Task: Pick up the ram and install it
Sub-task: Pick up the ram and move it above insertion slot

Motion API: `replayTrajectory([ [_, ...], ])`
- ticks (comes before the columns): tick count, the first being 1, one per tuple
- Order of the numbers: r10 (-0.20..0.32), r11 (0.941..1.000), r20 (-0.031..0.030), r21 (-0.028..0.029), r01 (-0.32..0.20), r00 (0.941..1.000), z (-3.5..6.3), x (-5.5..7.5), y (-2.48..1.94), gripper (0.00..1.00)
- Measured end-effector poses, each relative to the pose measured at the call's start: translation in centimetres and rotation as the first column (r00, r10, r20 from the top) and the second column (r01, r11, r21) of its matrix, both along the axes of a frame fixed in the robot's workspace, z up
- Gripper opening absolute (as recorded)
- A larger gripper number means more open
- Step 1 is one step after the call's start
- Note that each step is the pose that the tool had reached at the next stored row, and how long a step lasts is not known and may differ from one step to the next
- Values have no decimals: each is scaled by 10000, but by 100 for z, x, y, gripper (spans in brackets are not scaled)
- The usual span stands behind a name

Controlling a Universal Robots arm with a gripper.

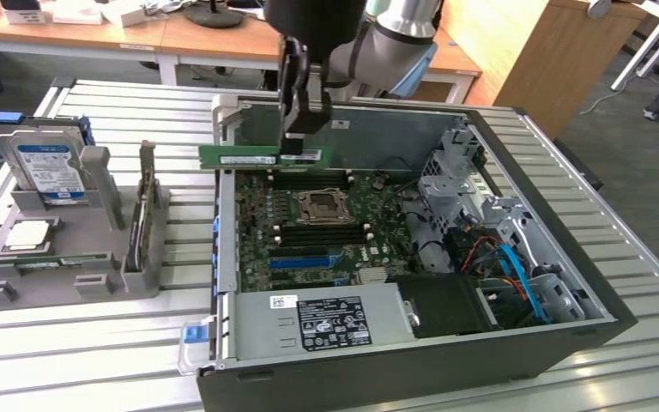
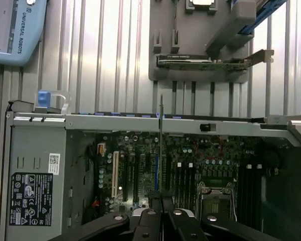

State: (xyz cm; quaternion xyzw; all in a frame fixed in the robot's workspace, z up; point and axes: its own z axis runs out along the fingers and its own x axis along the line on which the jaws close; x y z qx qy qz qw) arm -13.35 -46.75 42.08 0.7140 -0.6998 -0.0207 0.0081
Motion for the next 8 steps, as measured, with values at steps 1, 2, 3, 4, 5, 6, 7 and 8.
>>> replayTrajectory([
  [1,-2,10000,-1,-1,2,10000,1,36,0,12],
  [2,-2,10000,0,-1,2,10000,0,71,0,12],
  [3,-2,10000,-1,0,2,10000,0,107,0,12],
  [4,-1,10000,-1,-1,1,10000,0,143,-1,12],
  [5,0,10000,-1,0,0,10000,0,181,-1,12],
  [6,-1,10000,-1,0,1,10000,0,216,-1,12],
  [7,-2,10000,-2,-1,2,10000,0,250,-1,12],
  [8,-2,10000,-1,0,2,10000,0,282,-1,12],
])
